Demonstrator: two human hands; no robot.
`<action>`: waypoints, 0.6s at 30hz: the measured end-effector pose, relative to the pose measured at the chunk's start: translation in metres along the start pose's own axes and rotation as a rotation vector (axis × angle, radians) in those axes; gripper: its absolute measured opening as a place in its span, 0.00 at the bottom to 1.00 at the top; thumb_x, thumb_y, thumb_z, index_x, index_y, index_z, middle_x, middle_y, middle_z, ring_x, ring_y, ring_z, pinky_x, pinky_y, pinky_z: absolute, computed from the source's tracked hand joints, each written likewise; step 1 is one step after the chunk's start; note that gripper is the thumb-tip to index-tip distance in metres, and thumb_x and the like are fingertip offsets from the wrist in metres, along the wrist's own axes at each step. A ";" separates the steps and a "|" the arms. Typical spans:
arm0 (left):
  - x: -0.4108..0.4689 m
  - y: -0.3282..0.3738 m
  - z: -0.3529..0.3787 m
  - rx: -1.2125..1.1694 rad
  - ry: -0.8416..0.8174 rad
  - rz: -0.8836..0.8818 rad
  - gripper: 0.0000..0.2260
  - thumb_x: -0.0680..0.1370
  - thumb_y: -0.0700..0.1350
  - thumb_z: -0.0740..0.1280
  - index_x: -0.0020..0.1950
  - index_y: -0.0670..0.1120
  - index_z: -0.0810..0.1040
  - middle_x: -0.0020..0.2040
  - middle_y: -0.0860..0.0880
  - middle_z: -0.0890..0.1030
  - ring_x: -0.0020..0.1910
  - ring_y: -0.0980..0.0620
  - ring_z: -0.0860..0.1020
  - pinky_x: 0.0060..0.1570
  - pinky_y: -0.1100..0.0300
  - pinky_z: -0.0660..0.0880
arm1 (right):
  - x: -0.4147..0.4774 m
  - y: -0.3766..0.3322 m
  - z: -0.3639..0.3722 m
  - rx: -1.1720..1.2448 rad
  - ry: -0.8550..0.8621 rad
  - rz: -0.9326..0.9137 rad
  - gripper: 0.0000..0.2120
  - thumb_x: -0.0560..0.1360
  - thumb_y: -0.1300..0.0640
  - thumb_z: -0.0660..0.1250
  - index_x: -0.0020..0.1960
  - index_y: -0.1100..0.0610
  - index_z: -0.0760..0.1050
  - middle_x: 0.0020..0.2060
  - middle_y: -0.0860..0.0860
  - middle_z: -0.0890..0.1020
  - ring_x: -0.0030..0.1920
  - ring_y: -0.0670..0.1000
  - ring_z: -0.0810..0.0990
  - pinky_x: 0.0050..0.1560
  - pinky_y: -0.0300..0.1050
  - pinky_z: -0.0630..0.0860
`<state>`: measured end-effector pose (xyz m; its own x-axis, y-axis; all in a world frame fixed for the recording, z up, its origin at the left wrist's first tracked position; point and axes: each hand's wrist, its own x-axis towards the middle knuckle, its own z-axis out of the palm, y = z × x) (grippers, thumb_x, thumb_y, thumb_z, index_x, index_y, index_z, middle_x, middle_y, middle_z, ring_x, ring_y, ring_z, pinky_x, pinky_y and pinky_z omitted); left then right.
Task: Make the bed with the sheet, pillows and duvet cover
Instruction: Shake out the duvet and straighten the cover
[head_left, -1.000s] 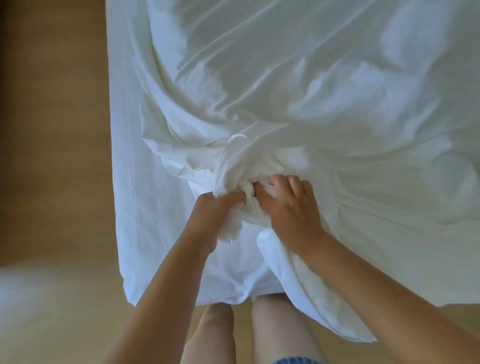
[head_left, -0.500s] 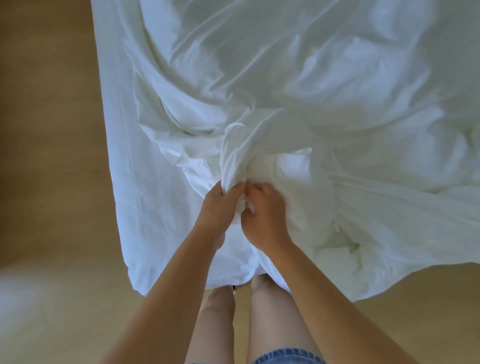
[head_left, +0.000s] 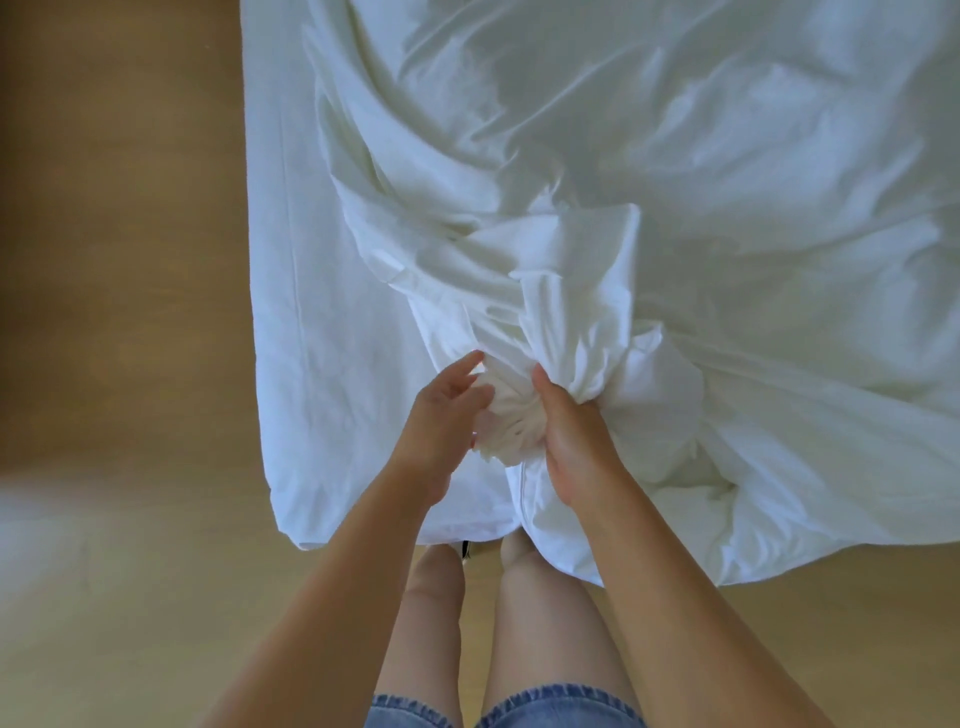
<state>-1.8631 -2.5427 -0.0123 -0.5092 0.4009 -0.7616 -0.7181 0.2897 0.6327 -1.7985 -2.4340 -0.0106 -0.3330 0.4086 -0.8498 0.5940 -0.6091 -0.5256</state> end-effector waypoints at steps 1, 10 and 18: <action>0.002 0.000 0.001 0.071 0.018 0.013 0.14 0.79 0.42 0.63 0.59 0.59 0.73 0.46 0.60 0.79 0.41 0.61 0.78 0.41 0.69 0.74 | -0.002 0.003 -0.001 0.033 -0.016 -0.011 0.12 0.76 0.49 0.65 0.54 0.55 0.78 0.45 0.49 0.85 0.46 0.48 0.84 0.49 0.44 0.78; 0.018 0.016 -0.003 0.361 0.010 -0.195 0.13 0.73 0.52 0.70 0.46 0.43 0.80 0.41 0.47 0.83 0.37 0.50 0.82 0.36 0.62 0.79 | -0.011 0.006 -0.001 -0.021 -0.043 -0.072 0.17 0.78 0.48 0.63 0.63 0.55 0.75 0.55 0.51 0.82 0.56 0.50 0.80 0.64 0.51 0.72; 0.036 0.021 0.008 0.897 0.048 0.067 0.11 0.76 0.49 0.64 0.36 0.46 0.72 0.34 0.50 0.76 0.34 0.52 0.75 0.32 0.58 0.71 | -0.024 0.014 -0.002 0.062 -0.030 -0.180 0.07 0.75 0.55 0.68 0.53 0.52 0.79 0.47 0.47 0.85 0.49 0.43 0.83 0.49 0.36 0.78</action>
<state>-1.8924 -2.5157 -0.0254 -0.5703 0.4103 -0.7117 -0.0564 0.8448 0.5322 -1.7803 -2.4510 0.0021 -0.4518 0.4948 -0.7423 0.4769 -0.5693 -0.6697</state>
